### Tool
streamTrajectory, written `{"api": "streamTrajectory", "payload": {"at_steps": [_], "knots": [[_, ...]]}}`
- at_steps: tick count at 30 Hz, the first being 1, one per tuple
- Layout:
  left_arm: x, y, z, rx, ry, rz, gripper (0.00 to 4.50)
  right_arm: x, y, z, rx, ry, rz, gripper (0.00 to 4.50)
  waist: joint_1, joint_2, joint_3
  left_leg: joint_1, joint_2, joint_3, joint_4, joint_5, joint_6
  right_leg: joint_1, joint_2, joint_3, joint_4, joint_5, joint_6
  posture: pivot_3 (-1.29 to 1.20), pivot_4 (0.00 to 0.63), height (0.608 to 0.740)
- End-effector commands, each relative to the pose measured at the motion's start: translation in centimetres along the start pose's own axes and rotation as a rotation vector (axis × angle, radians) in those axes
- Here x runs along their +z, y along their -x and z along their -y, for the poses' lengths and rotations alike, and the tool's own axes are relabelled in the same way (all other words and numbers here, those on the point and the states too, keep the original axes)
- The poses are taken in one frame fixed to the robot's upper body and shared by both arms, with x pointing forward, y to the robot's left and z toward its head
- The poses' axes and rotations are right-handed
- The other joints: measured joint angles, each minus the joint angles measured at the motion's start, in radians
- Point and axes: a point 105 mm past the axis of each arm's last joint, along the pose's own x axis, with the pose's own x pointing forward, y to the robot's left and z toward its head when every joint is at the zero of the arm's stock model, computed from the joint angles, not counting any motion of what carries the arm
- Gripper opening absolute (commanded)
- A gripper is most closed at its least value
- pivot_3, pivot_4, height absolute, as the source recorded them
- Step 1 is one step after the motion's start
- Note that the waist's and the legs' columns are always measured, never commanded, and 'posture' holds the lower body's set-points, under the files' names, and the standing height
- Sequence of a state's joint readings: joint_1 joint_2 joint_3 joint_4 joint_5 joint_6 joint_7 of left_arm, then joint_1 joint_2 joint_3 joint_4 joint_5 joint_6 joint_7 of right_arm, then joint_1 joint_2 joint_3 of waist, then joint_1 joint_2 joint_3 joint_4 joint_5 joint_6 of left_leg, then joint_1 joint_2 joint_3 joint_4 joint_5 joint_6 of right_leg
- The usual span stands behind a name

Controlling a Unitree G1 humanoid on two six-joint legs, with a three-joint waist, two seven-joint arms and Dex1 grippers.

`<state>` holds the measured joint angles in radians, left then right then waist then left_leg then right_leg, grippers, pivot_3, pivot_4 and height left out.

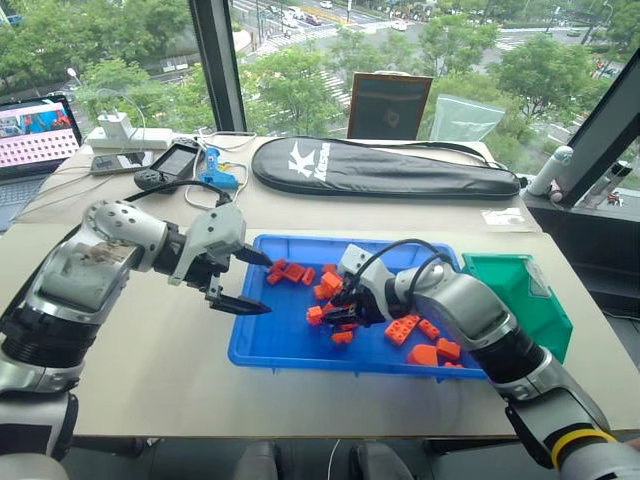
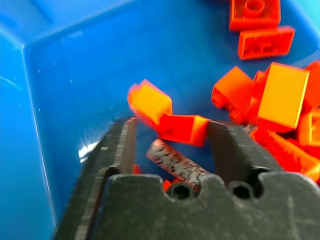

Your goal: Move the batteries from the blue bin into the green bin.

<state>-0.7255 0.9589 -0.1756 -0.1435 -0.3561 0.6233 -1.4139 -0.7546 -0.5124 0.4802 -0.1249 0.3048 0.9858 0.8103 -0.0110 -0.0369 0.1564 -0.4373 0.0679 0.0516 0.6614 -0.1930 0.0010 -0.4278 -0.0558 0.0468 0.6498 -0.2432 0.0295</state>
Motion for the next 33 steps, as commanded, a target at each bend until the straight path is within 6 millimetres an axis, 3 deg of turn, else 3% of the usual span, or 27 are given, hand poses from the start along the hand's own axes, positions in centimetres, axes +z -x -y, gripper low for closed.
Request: {"api": "streamTrajectory", "payload": {"at_steps": [1, 7, 15, 23, 33], "knots": [[0.7, 0.7, 0.0, 0.022, -0.026, 0.01, 4.5, 1.4, 0.4, 0.5, -0.029, 0.066, 0.035, 1.41, -0.001, 0.0, 0.0, 0.0, 0.0, 0.0, 0.0, 0.0, 0.0, 0.0, 0.0, 0.0, 0.0, 0.0, 0.0, 0.0, 0.15, 0.733], [0.8, 0.6, 0.0, 0.021, -0.027, 0.015, 4.5, 1.2, 0.4, 0.7, -0.041, 0.076, 0.02, 1.41, -0.001, 0.0, 0.0, 0.0, 0.0, 0.0, 0.0, 0.0, 0.0, 0.0, 0.0, 0.0, 0.0, 0.0, 0.0, 0.0, 0.15, 0.733], [0.8, 0.6, 0.0, 0.016, -0.029, 0.019, 4.5, 1.8, 2.3, -0.1, 0.005, 0.085, 0.019, 1.41, -0.001, 0.0, 0.0, 0.0, 0.0, 0.0, 0.0, 0.0, 0.0, 0.0, 0.0, 0.0, 0.0, 0.0, 0.0, 0.0, 0.15, 0.733], [1.1, 0.4, -0.1, 0.014, -0.035, 0.028, 4.5, 0.1, 1.0, -0.5, 0.037, 0.178, -0.076, 1.41, -0.002, 0.0, 0.0, 0.0, 0.0, 0.0, 0.0, 0.0, 0.0, 0.0, 0.0, 0.0, 0.0, 0.0, 0.0, 0.0, 0.15, 0.733], [1.9, 0.2, -1.1, 0.061, -0.032, 0.069, 4.5, -1.4, -0.9, 0.7, 0.018, 0.264, -0.179, 1.41, -0.002, 0.0, 0.0, 0.0, 0.0, 0.0, 0.0, 0.0, 0.0, 0.0, 0.0, 0.0, 0.001, 0.0, 0.0, 0.0, 0.15, 0.733]]}}
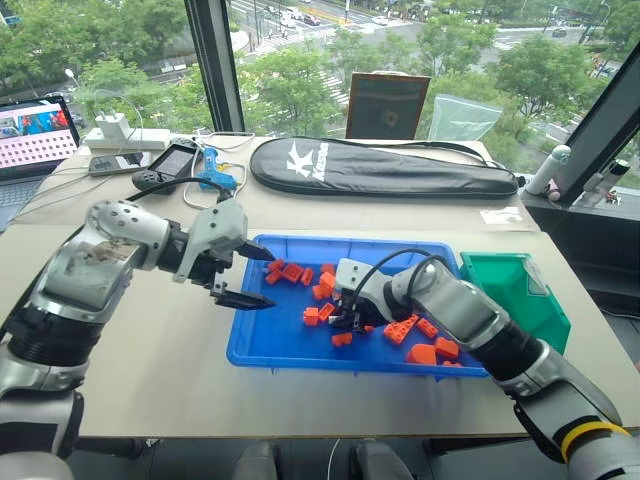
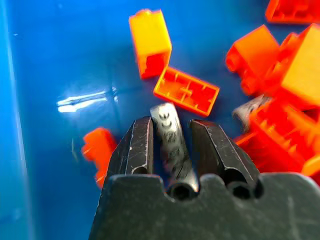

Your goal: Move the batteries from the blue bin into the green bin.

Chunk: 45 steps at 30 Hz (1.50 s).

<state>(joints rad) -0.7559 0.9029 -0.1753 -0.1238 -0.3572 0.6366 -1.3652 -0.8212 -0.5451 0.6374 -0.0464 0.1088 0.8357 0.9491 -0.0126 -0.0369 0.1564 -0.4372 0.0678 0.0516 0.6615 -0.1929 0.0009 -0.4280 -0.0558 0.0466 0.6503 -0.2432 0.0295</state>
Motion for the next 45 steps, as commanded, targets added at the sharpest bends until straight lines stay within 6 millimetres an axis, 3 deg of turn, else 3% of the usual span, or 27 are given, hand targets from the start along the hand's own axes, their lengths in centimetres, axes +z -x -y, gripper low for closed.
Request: {"api": "streamTrajectory", "payload": {"at_steps": [1, 5, 10, 12, 13, 18, 23, 25, 29, 32, 33, 37, 39, 40, 42, 45], "knots": [[1.0, 0.8, -0.3, 0.024, -0.034, 0.016, 4.5, -0.4, -0.1, 0.1, -0.006, 0.04, -0.035, 1.15, 0.0, 0.0, 0.0, 0.0, 0.0, 0.0, 0.0, 0.0, 0.0, 0.0, 0.0, 0.0, 0.0, 0.0, 0.0, 0.0, 0.15, 0.733], [1.0, 0.8, -0.2, 0.02, -0.03, 0.019, 4.5, 0.1, 0.9, 0.3, -0.027, 0.021, 0.005, 0.26, 0.0, 0.0, 0.0, 0.0, 0.0, 0.0, 0.0, 0.0, 0.0, 0.0, 0.0, 0.0, 0.0, 0.0, 0.0, 0.0, 0.15, 0.733], [1.0, 0.6, -0.2, 0.016, -0.023, 0.027, 4.5, 3.9, 5.1, 0.5, -0.042, -0.08, 0.212, 0.27, 0.002, 0.0, 0.0, 0.0, 0.0, 0.0, 0.0, 0.0, 0.0, 0.0, 0.0, 0.0, 0.0, 0.0, 0.0, 0.0, 0.15, 0.733], [1.1, 0.6, -0.1, 0.009, -0.017, 0.031, 4.5, 4.4, 6.2, 0.7, -0.071, -0.09, 0.236, 0.27, 0.003, 0.0, 0.0, 0.0, 0.0, 0.0, 0.0, 0.0, 0.0, 0.0, 0.0, 0.0, 0.0, 0.0, 0.0, 0.0, 0.15, 0.733], [1.0, 0.6, -0.1, 0.003, -0.017, 0.03, 4.5, 4.3, 7.8, 1.5, -0.117, -0.112, 0.254, 0.27, 0.002, 0.0, 0.0, 0.0, 0.0, 0.0, 0.0, 0.0, 0.0, 0.0, 0.0, 0.0, 0.0, 0.0, 0.0, 0.0, 0.15, 0.733], [1.1, 0.1, -0.1, -0.024, -0.025, 0.032, 4.5, 0.4, 14.4, 4.9, -0.379, -0.214, 0.178, 0.27, 0.019, 0.0, 0.0, 0.0, -0.001, 0.0, 0.0, 0.0, 0.0, 0.0, -0.001, -0.001, -0.001, 0.0, 0.0, 0.0, 0.15, 0.733], [1.3, -0.2, -0.1, -0.046, -0.031, 0.037, 4.5, -6.0, 21.7, 6.9, -0.672, -0.349, -0.004, 0.27, 0.026, 0.0, 0.0, -0.001, -0.001, 0.001, 0.0, 0.0, 0.0, 0.0, -0.002, 0.0, -0.002, 0.0, 0.0, 0.0, 0.15, 0.733], [1.3, -0.4, -0.2, -0.05, -0.033, 0.037, 4.5, -7.2, 22.7, 6.6, -0.7, -0.384, -0.04, 0.27, 0.024, 0.0, 0.0, -0.001, -0.002, 0.001, 0.0, 0.0, 0.0, 0.0, -0.002, 0.0, -0.003, 0.0, 0.0, 0.0, 0.15, 0.733], [1.4, -0.7, -0.4, -0.058, -0.039, 0.041, 4.5, -10.3, 22.1, 5.5, -0.672, -0.45, -0.14, 0.27, 0.003, 0.0, 0.0, 0.0, 0.0, 0.0, 0.0, 0.0, 0.0, 0.0, 0.0, 0.001, -0.002, 0.0, 0.0, 0.0, 0.15, 0.733], [1.4, -0.8, -0.4, -0.061, -0.041, 0.043, 4.5, -12.2, 20.8, 4.8, -0.648, -0.476, -0.191, 1.44, -0.002, 0.0, 0.0, 0.0, 0.0, 0.0, 0.0, 0.0, 0.0, 0.0, 0.0, 0.001, -0.001, 0.0, 0.0, 0.0, 0.15, 0.733], [1.4, -0.8, -0.4, -0.061, -0.042, 0.043, 4.5, -12.4, 20.8, 4.8, -0.659, -0.477, -0.196, 1.6, -0.002, 0.0, 0.0, 0.0, 0.0, 0.001, 0.0, 0.0, 0.0, 0.0, 0.0, 0.001, -0.001, 0.0, 0.0, 0.0, 0.15, 0.733], [1.4, -0.8, -0.4, -0.058, -0.043, 0.043, 4.5, -12.4, 21.7, 5.2, -0.707, -0.463, -0.206, 2.91, -0.003, 0.001, 0.001, 0.0, -0.001, 0.001, 0.0, 0.0, 0.0, 0.0, -0.001, 0.003, -0.001, 0.0, 0.001, 0.0, 0.15, 0.733], [1.2, -0.7, -0.4, -0.055, -0.04, 0.038, 4.5, -10.2, 22.4, 6.2, -0.743, -0.436, -0.126, 3.47, -0.002, 0.001, 0.001, 0.0, -0.001, 0.001, 0.0, 0.0, 0.0, 0.0, 0.0, 0.003, -0.001, 0.0, 0.001, 0.0, 0.15, 0.733], [1.1, -0.6, -0.4, -0.054, -0.039, 0.035, 4.5, -9.0, 22.4, 6.6, -0.745, -0.411, -0.083, 3.95, -0.004, 0.003, 0.002, 0.0, -0.001, 0.001, 0.0, 0.0, 0.0, 0.0, -0.001, 0.003, -0.001, 0.0, 0.001, 0.0, 0.15, 0.733], [1.0, -0.6, -0.4, -0.051, -0.038, 0.032, 4.5, -6.6, 21.7, 7.1, -0.732, -0.361, -0.001, 4.43, -0.01, 0.003, 0.002, 0.001, -0.001, 0.003, 0.0, 0.0, 0.0, -0.001, 0.0, 0.005, -0.001, 0.001, 0.001, 0.0, 0.15, 0.733], [1.1, -0.5, -0.5, -0.042, -0.041, 0.029, 4.5, -2.8, 18.6, 6.8, -0.615, -0.303, 0.113, 4.43, -0.008, 0.003, 0.002, 0.001, 0.0, 0.001, 0.0, 0.0, 0.0, -0.001, 0.001, 0.004, -0.001, 0.001, 0.001, 0.0, 0.15, 0.733]]}}
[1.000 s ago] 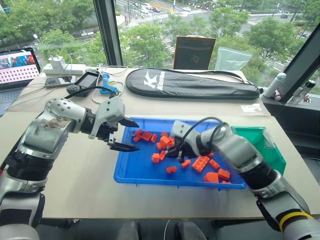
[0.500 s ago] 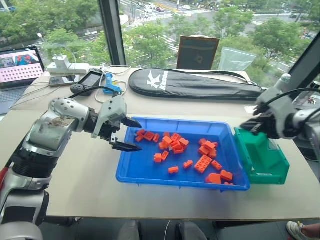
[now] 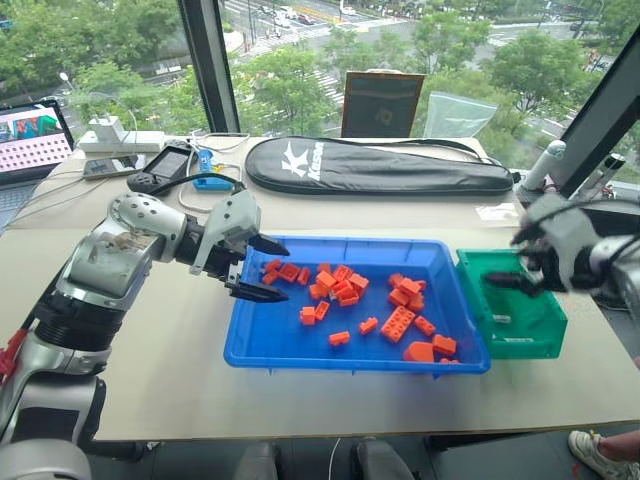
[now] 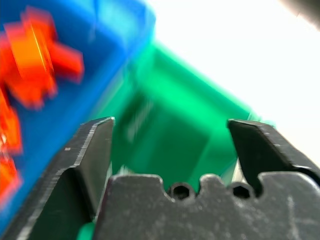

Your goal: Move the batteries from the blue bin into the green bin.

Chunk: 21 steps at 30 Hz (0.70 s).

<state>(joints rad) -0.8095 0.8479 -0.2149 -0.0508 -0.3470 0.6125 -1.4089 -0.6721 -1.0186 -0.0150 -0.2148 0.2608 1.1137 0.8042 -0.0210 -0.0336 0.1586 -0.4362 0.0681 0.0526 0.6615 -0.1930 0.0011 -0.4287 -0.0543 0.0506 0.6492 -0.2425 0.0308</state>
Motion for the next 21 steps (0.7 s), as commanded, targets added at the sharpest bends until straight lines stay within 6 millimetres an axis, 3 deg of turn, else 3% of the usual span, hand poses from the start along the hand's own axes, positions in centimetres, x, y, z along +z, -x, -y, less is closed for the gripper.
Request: {"api": "streamTrajectory", "payload": {"at_steps": [1, 6, 11, 21], "knots": [[0.7, 0.6, -0.2, 0.025, -0.043, -0.004, 4.5, 3.5, -1.4, -4.4, 0.169, 0.027, 0.129, 4.43, 0.0, 0.0, 0.0, 0.0, 0.0, 0.0, 0.0, 0.0, 0.0, 0.0, 0.0, 0.0, 0.0, 0.0, 0.0, 0.0, 0.15, 0.733], [0.4, 1.0, -0.2, 0.044, -0.04, -0.024, 4.5, 3.7, -4.7, -11.5, 0.394, 0.061, 0.128, 4.43, 0.009, 0.0, 0.0, -0.002, -0.001, 0.001, 0.0, 0.0, 0.0, -0.001, -0.001, 0.0, 0.0, 0.0, 0.0, 0.0, 0.15, 0.733], [-0.1, 1.3, 0.4, 0.031, -0.034, -0.048, 4.5, 4.1, -7.6, -16.1, 0.467, 0.066, 0.14, 4.43, 0.01, 0.0, 0.0, -0.004, -0.001, 0.001, 0.0, 0.0, 0.0, -0.002, -0.001, 0.0, 0.0, 0.0, 0.0, 0.0, 0.15, 0.733], [-0.5, 1.9, 0.9, 0.028, -0.028, -0.074, 4.5, 2.6, -10.2, -16.2, 0.458, 0.203, 0.069, 4.43, 0.009, 0.0, 0.0, -0.004, -0.001, 0.001, 0.0, 0.0, 0.0, -0.003, -0.001, 0.0, 0.001, 0.0, 0.0, 0.0, 0.15, 0.733]]}}
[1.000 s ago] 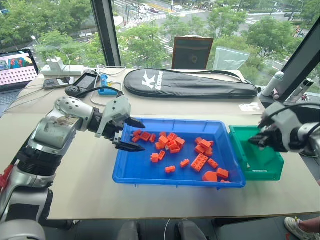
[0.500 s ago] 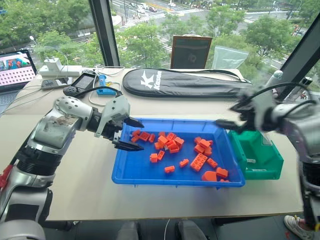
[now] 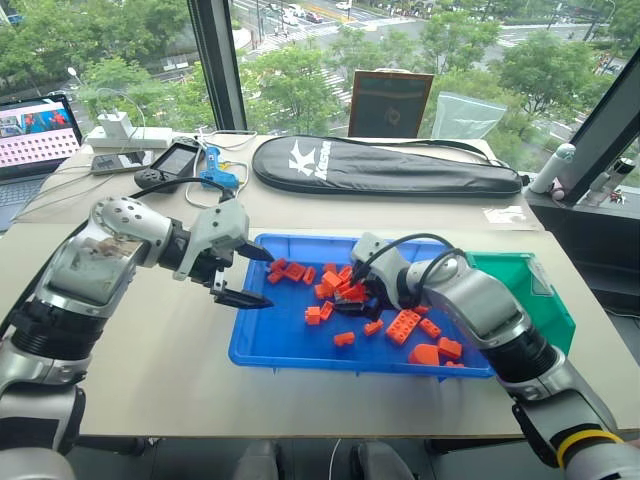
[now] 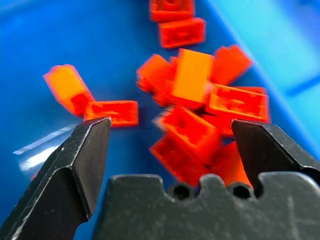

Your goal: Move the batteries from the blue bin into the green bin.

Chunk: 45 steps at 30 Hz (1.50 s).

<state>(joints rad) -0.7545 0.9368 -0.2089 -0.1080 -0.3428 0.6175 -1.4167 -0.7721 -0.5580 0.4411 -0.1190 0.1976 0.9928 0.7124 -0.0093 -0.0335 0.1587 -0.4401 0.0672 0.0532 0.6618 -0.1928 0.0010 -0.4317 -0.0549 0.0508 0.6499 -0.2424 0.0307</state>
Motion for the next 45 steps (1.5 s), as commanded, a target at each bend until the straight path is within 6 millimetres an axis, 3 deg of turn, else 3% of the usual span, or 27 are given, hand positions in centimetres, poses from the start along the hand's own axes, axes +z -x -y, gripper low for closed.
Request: {"api": "streamTrajectory", "payload": {"at_steps": [1, 2, 5, 12, 16, 25, 28, 30, 33, 37, 45], "knots": [[0.8, 0.7, 0.1, 0.014, -0.037, 0.009, 4.5, 0.4, -0.3, -0.1, 0.019, 0.06, 0.01, 4.43, -0.003, 0.0, 0.0, 0.0, 0.0, 0.0, 0.0, 0.0, 0.0, 0.0, 0.0, 0.0, 0.0, 0.0, 0.0, 0.0, 0.15, 0.733], [0.8, 0.7, 0.1, 0.014, -0.038, 0.01, 4.5, 0.3, -0.5, -0.2, 0.024, 0.061, 0.009, 4.43, -0.003, 0.0, 0.0, 0.0, 0.0, 0.0, 0.0, 0.0, 0.0, 0.0, 0.0, 0.0, 0.0, 0.0, 0.0, 0.0, 0.15, 0.733], [0.8, 0.7, 0.1, 0.014, -0.039, 0.011, 4.5, -0.1, -1.0, -0.6, 0.047, 0.062, 0.007, 3.7, -0.005, 0.0, 0.0, 0.0, 0.0, 0.0, 0.0, 0.0, 0.0, -0.001, 0.0, 0.0, 0.001, 0.0, 0.0, 0.0, 0.15, 0.733], [0.8, 0.5, 0.1, 0.014, -0.041, 0.017, 4.5, -0.2, -1.2, -0.5, 0.04, 0.064, 0.012, 1.34, -0.004, 0.0, 0.0, 0.0, 0.0, 0.0, 0.0, 0.0, 0.0, -0.001, 0.0, 0.0, 0.001, 0.0, 0.0, 0.0, 0.15, 0.733], [0.8, 0.4, 0.1, 0.013, -0.042, 0.02, 4.5, -0.5, 0.4, 0.9, -0.004, 0.052, 0.007, 1.28, -0.004, 0.0, 0.0, 0.0, 0.0, 0.0, 0.0, 0.0, 0.0, -0.001, 0.0, 0.0, 0.002, 0.0, 0.0, 0.0, 0.15, 0.733], [0.8, 0.2, -0.1, 0.009, -0.046, 0.024, 4.5, -3.4, 5.2, 6.2, -0.233, 0.044, -0.086, 1.27, 0.003, 0.0, 0.0, 0.0, 0.0, 0.0, 0.0, 0.0, 0.0, -0.001, 0.0, 0.0, 0.002, 0.0, 0.0, 0.0, 0.15, 0.733], [0.8, 0.2, -0.1, 0.007, -0.049, 0.026, 4.5, -3.5, 5.4, 6.0, -0.206, -0.009, -0.067, 1.27, -0.005, 0.0, 0.0, 0.0, 0.0, 0.001, 0.0, 0.0, 0.0, -0.002, 0.0, 0.001, 0.003, 0.0, 0.0, 0.0, 0.15, 0.733], [0.8, 0.1, -0.2, 0.006, -0.051, 0.027, 4.5, -3.3, 5.6, 5.9, -0.204, -0.019, -0.058, 2.28, -0.007, 0.0, 0.0, 0.0, 0.0, 0.001, 0.0, 0.0, 0.0, -0.004, 0.0, 0.002, 0.005, 0.0, 0.0, 0.0, 0.15, 0.733], [0.8, 0.2, -0.2, 0.006, -0.054, 0.026, 4.5, -2.1, 5.6, 6.0, -0.225, -0.013, -0.016, 3.13, -0.007, 0.0, 0.0, 0.0, 0.0, 0.001, 0.0, 0.0, 0.0, -0.005, 0.001, 0.003, 0.007, 0.0, 0.0, 0.0, 0.15, 0.733], [0.8, 0.2, -0.2, 0.003, -0.055, 0.025, 4.5, 1.1, 4.7, 3.6, -0.12, -0.064, 0.12, 4.45, -0.008, 0.0, 0.0, 0.0, 0.0, 0.002, 0.0, 0.0, 0.0, -0.005, 0.001, 0.004, 0.008, 0.0, 0.0, 0.0, 0.15, 0.733], [0.7, 0.4, -0.2, 0.005, -0.052, 0.014, 4.5, 3.7, 1.9, -1.2, 0.085, -0.036, 0.219, 4.45, -0.002, 0.0, 0.0, 0.0, 0.0, 0.002, 0.001, 0.0, 0.0, -0.005, 0.001, 0.004, 0.008, 0.0, 0.0, 0.0, 0.15, 0.733]]}}
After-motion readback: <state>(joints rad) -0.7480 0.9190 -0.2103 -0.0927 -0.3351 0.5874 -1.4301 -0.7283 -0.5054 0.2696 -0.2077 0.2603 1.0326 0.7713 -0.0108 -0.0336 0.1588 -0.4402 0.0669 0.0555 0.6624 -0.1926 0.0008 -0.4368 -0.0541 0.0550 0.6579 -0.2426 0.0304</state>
